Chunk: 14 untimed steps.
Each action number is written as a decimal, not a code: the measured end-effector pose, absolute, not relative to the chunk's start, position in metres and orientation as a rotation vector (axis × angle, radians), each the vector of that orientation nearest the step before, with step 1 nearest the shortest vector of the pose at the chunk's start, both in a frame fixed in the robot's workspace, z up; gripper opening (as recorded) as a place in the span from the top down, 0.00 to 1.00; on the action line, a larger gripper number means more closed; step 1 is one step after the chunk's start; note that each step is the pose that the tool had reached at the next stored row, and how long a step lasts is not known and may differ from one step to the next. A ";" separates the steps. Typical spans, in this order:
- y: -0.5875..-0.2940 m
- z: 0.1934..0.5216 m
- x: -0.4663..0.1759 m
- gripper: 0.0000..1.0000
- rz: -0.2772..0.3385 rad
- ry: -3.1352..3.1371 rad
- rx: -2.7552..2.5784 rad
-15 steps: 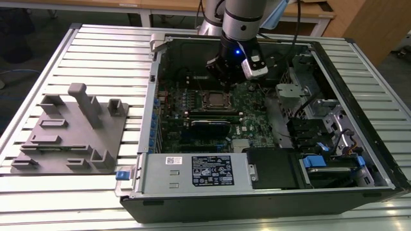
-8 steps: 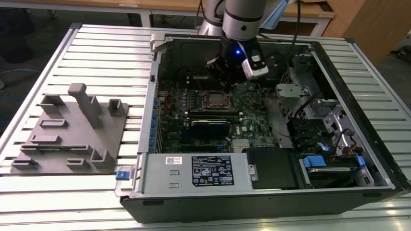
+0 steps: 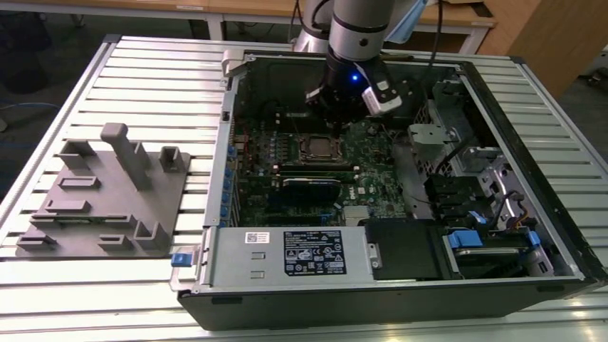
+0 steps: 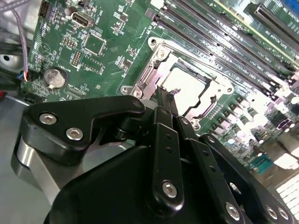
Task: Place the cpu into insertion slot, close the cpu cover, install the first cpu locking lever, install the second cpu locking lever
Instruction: 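Close the cpu cover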
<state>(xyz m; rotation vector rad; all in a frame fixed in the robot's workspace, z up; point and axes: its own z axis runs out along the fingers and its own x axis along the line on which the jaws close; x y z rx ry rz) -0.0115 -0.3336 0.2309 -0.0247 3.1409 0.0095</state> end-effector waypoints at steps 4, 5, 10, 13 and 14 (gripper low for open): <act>-0.334 0.229 -0.012 0.90 0.009 3.137 -0.119; -0.335 0.229 -0.012 0.90 0.009 3.137 -0.126; -0.335 0.226 -0.016 0.90 0.009 3.137 -0.127; -0.335 0.224 -0.017 0.90 0.009 3.137 -0.126; -0.335 0.223 -0.018 0.90 0.009 3.137 -0.126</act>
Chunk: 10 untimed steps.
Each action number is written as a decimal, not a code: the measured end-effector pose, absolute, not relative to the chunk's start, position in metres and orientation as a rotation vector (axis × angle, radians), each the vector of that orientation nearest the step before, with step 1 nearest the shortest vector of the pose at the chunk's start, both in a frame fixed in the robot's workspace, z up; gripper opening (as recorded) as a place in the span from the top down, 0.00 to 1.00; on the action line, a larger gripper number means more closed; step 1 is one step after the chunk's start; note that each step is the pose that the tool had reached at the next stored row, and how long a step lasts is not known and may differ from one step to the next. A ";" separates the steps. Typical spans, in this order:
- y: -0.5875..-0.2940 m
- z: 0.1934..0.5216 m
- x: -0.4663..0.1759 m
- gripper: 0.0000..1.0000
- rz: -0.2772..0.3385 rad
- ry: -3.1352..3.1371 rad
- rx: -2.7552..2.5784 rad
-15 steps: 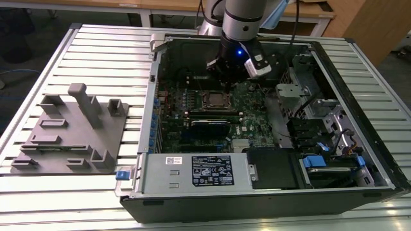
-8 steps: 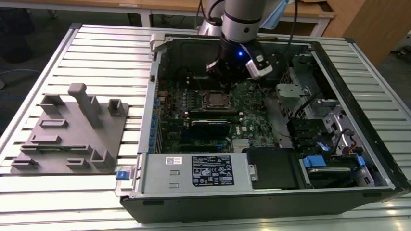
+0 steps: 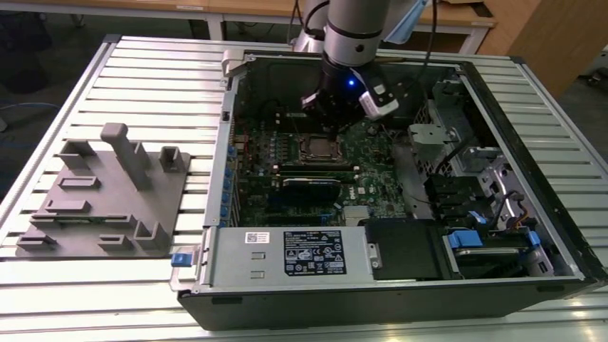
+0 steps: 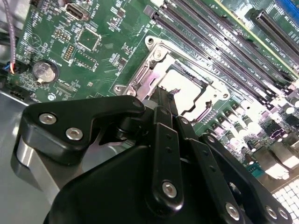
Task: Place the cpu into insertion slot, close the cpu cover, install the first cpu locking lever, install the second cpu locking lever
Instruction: 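Close the cpu cover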
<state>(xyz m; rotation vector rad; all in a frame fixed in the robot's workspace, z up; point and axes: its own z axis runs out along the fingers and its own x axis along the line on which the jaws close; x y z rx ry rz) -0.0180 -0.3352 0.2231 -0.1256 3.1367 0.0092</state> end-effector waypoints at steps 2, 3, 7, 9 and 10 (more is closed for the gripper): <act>-0.335 0.222 -0.019 0.90 0.009 3.137 -0.126; -0.335 0.222 -0.020 0.90 0.009 3.137 -0.126; -0.335 0.221 -0.027 0.90 0.009 3.136 -0.126; -0.335 0.220 -0.029 0.90 0.009 3.136 -0.125; -0.335 0.219 -0.030 0.90 0.009 3.136 -0.126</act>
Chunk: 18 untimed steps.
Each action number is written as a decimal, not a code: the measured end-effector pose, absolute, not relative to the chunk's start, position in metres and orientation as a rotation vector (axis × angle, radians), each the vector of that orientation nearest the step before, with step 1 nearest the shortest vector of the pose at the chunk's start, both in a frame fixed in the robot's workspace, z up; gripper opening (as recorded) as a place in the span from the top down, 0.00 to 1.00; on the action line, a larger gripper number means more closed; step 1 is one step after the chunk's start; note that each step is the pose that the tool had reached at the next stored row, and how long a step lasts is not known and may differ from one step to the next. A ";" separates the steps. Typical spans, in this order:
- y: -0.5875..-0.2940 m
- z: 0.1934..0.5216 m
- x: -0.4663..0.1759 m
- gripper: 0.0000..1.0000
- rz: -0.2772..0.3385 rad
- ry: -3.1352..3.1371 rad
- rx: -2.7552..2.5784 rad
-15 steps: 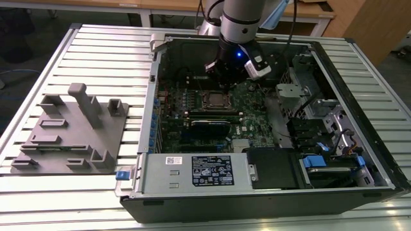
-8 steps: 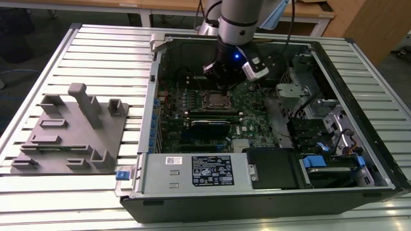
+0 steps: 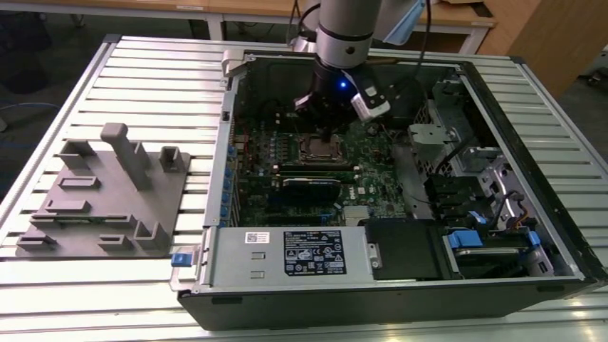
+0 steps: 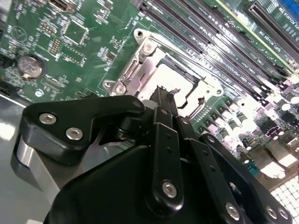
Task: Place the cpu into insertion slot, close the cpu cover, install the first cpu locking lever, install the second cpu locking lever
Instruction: 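Close the cpu cover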
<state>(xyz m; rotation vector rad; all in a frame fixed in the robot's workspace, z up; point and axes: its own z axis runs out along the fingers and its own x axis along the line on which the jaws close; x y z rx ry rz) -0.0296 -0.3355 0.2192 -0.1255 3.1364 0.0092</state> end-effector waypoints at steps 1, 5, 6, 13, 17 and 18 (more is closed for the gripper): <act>-0.335 0.218 -0.031 0.90 0.009 3.136 -0.125; -0.336 0.217 -0.039 0.90 0.009 3.136 -0.125; -0.336 0.216 -0.042 0.90 0.009 3.136 -0.125; -0.336 0.211 -0.052 0.90 0.009 3.136 -0.125; -0.336 0.208 -0.059 0.90 0.009 3.135 -0.126; -0.336 0.207 -0.060 0.90 0.009 3.135 -0.125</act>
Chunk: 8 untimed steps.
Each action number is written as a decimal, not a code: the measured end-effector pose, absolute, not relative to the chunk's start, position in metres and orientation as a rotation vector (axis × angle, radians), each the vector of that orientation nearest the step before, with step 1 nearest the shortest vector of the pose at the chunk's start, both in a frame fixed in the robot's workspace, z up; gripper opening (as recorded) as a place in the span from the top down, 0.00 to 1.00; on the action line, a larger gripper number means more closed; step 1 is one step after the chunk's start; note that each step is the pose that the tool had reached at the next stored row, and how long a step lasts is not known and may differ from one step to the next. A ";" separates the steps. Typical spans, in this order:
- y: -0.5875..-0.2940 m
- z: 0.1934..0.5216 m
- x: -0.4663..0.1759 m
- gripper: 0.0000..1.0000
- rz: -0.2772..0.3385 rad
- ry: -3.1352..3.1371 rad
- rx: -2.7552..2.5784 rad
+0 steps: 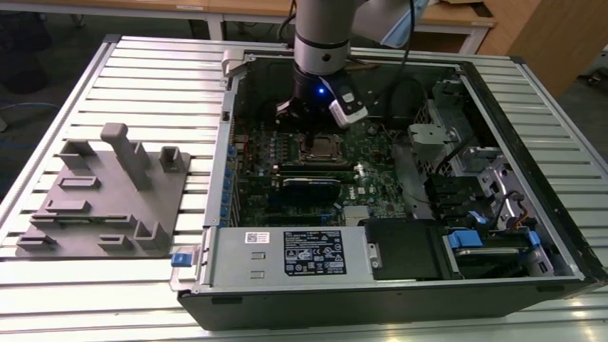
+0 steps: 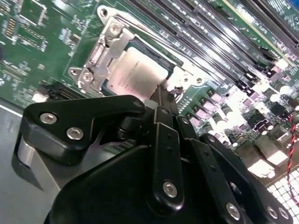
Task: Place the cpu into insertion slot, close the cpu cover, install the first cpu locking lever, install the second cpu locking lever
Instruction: 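Close the cpu cover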
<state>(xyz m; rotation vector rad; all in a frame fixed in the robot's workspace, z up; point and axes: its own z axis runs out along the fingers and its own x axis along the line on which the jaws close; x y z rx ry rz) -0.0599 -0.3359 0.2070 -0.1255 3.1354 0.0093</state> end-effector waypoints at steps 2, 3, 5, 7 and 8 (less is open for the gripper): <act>-0.336 0.206 -0.062 0.90 0.009 3.136 -0.125; -0.336 0.205 -0.064 0.90 0.009 3.136 -0.125; -0.336 0.204 -0.064 0.90 0.009 3.135 -0.125; -0.336 0.203 -0.064 0.90 0.009 3.136 -0.125; -0.336 0.202 -0.065 0.90 0.009 3.136 -0.124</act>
